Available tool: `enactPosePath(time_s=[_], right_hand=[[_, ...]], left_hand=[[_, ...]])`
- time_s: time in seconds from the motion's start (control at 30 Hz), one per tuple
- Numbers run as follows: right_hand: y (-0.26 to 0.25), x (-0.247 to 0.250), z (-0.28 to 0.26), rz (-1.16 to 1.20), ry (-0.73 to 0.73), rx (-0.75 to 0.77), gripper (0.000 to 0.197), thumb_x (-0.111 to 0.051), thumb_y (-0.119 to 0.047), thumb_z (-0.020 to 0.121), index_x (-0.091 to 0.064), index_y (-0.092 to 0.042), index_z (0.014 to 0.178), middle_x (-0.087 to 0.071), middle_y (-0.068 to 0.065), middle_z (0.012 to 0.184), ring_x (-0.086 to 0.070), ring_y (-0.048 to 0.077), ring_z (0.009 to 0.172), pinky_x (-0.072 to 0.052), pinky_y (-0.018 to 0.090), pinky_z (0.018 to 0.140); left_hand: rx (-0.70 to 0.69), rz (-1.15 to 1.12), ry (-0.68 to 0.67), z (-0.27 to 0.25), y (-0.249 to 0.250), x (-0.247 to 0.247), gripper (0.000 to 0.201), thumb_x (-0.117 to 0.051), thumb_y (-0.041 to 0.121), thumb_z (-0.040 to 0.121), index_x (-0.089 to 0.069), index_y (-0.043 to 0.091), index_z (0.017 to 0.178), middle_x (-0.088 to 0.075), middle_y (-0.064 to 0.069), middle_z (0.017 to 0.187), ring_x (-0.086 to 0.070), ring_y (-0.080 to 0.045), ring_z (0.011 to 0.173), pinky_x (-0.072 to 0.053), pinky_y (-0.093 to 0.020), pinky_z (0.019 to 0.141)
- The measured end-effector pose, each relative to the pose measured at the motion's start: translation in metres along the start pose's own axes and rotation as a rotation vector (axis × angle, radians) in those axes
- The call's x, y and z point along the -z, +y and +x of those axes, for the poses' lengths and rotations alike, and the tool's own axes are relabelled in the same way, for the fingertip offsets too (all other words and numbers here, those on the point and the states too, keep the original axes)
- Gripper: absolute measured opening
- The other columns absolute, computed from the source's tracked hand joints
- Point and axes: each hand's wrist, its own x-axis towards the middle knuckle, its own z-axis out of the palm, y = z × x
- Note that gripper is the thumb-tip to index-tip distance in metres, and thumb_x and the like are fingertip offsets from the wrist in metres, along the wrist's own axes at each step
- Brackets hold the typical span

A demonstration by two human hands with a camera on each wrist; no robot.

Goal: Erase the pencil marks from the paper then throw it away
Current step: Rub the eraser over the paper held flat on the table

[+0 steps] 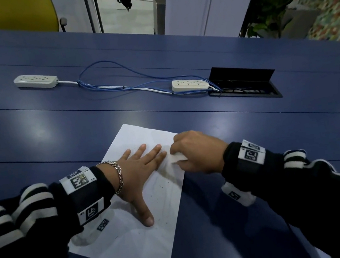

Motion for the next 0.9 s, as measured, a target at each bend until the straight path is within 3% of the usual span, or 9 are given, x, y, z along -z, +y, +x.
enactPosePath(time_s=[0.17,0.27,0.37,0.47,0.5,0.6,0.67,0.8,0.9], right_hand=[[-0.034,-0.011,-0.027,-0.011,0.006,0.187,0.020,-0.055,-0.030,0.095,-0.065,-0.013,0.091,-0.056,0.001,0.089,-0.054,0.022,0.079,-0.053,0.040,0.067],[-0.026,-0.009,-0.028,0.025,0.035,0.163,0.019,-0.059,-0.036,0.093,-0.066,-0.020,0.099,-0.052,-0.006,0.089,-0.054,0.018,0.083,-0.054,0.040,0.073],[-0.019,-0.011,-0.033,0.103,0.044,0.114,0.029,-0.058,-0.039,0.092,-0.066,-0.026,0.117,-0.063,-0.006,0.102,-0.061,0.018,0.095,-0.053,0.037,0.081],[-0.016,-0.019,-0.040,0.142,-0.019,0.068,0.036,-0.047,-0.048,0.094,-0.067,-0.026,0.114,-0.067,-0.005,0.104,-0.063,0.019,0.095,-0.053,0.038,0.084],[-0.012,-0.018,-0.041,0.167,-0.006,0.034,0.039,-0.046,-0.051,0.094,-0.069,-0.026,0.112,-0.068,-0.005,0.104,-0.063,0.019,0.095,-0.052,0.037,0.085],[0.005,-0.008,-0.039,0.248,0.112,-0.089,0.034,-0.062,-0.046,0.094,-0.071,-0.023,0.118,-0.071,-0.008,0.110,-0.062,0.011,0.100,-0.040,0.018,0.084],[0.012,-0.004,-0.034,0.243,0.147,-0.118,0.033,-0.066,-0.043,0.093,-0.071,-0.023,0.119,-0.072,-0.008,0.110,-0.062,0.011,0.101,-0.035,0.015,0.081],[0.008,-0.019,-0.009,0.172,0.070,-0.087,0.037,-0.062,-0.051,0.092,-0.068,-0.027,0.119,-0.069,-0.005,0.110,-0.061,0.017,0.104,-0.047,0.030,0.091],[0.002,-0.021,0.002,0.145,0.072,-0.126,0.037,-0.060,-0.050,0.092,-0.068,-0.025,0.119,-0.065,-0.003,0.108,-0.060,0.021,0.104,-0.050,0.041,0.091]], left_hand=[[-0.005,0.009,0.002,0.002,0.000,-0.001,0.176,-0.081,0.091,0.039,0.039,0.031,0.154,0.045,0.009,0.161,0.036,-0.032,0.151,0.008,-0.062,0.125],[-0.013,0.003,0.010,0.000,0.000,0.001,0.174,-0.082,0.089,0.041,0.037,0.031,0.155,0.044,0.009,0.162,0.035,-0.031,0.152,0.007,-0.062,0.126],[-0.043,-0.013,0.067,-0.002,-0.005,-0.001,0.168,-0.080,0.090,0.045,0.033,0.034,0.157,0.041,0.008,0.164,0.033,-0.032,0.153,0.008,-0.058,0.127],[-0.064,-0.003,0.151,-0.005,-0.008,-0.005,0.163,-0.074,0.094,0.049,0.031,0.034,0.158,0.039,0.007,0.165,0.032,-0.030,0.153,0.010,-0.055,0.127],[-0.061,-0.010,0.153,-0.006,-0.009,-0.008,0.162,-0.073,0.095,0.049,0.030,0.034,0.158,0.038,0.008,0.165,0.032,-0.030,0.154,0.011,-0.054,0.127],[-0.040,-0.049,0.119,-0.009,-0.009,-0.014,0.160,-0.072,0.095,0.050,0.027,0.035,0.160,0.036,0.009,0.166,0.029,-0.030,0.155,0.011,-0.053,0.127],[-0.031,-0.063,0.121,-0.009,-0.009,-0.015,0.162,-0.073,0.095,0.049,0.026,0.031,0.160,0.035,0.010,0.167,0.028,-0.029,0.156,0.010,-0.053,0.127],[-0.004,-0.047,0.096,-0.007,-0.006,-0.010,0.167,-0.074,0.095,0.048,0.030,0.027,0.159,0.038,0.011,0.165,0.031,-0.028,0.154,0.010,-0.054,0.128],[0.008,-0.035,0.063,-0.006,-0.005,-0.009,0.168,-0.075,0.094,0.048,0.033,0.028,0.157,0.039,0.009,0.165,0.032,-0.030,0.154,0.010,-0.056,0.127]])
